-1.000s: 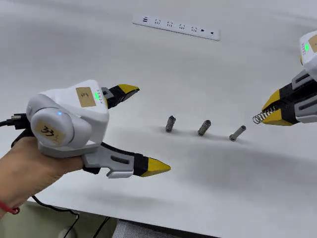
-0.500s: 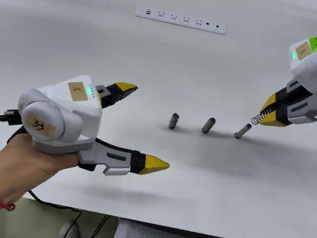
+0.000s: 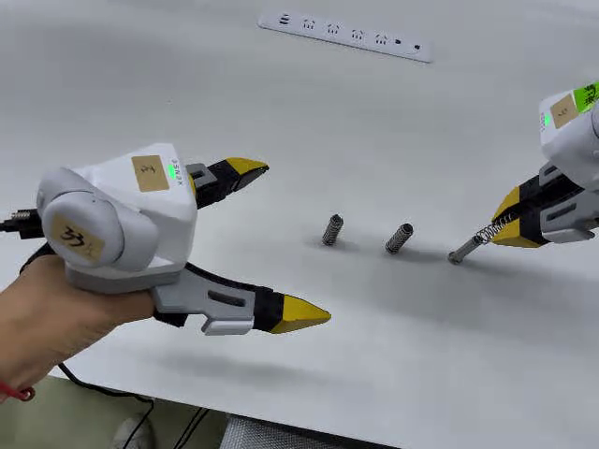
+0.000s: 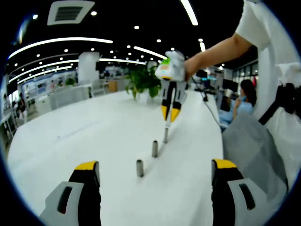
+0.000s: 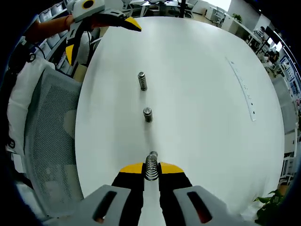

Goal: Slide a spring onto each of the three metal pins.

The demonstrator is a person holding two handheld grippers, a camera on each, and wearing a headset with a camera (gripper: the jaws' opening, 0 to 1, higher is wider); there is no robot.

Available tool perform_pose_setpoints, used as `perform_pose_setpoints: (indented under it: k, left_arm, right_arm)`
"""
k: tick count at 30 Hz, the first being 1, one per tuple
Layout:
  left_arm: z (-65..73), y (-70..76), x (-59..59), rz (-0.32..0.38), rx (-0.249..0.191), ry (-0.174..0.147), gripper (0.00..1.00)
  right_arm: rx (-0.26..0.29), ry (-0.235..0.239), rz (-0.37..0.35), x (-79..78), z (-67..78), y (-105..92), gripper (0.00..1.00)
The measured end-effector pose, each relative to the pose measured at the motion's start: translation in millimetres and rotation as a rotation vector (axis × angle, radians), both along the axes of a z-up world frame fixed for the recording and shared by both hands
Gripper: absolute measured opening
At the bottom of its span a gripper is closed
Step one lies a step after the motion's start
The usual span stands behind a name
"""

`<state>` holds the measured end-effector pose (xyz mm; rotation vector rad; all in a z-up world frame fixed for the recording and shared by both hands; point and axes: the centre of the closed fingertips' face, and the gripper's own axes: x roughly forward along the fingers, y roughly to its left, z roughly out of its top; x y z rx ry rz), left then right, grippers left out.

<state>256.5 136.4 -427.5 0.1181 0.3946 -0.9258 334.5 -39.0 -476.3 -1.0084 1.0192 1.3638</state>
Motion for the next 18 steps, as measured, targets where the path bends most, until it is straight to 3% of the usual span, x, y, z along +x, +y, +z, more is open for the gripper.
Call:
perform_pose_setpoints:
  k: [18]
  left_arm:
    - [-0.7,-1.1,0.0,0.003,-0.019,0.009,1.00]
  right_arm:
    - [-0.021,0.008,0.006,1.9,-10.0,-1.7,0.12]
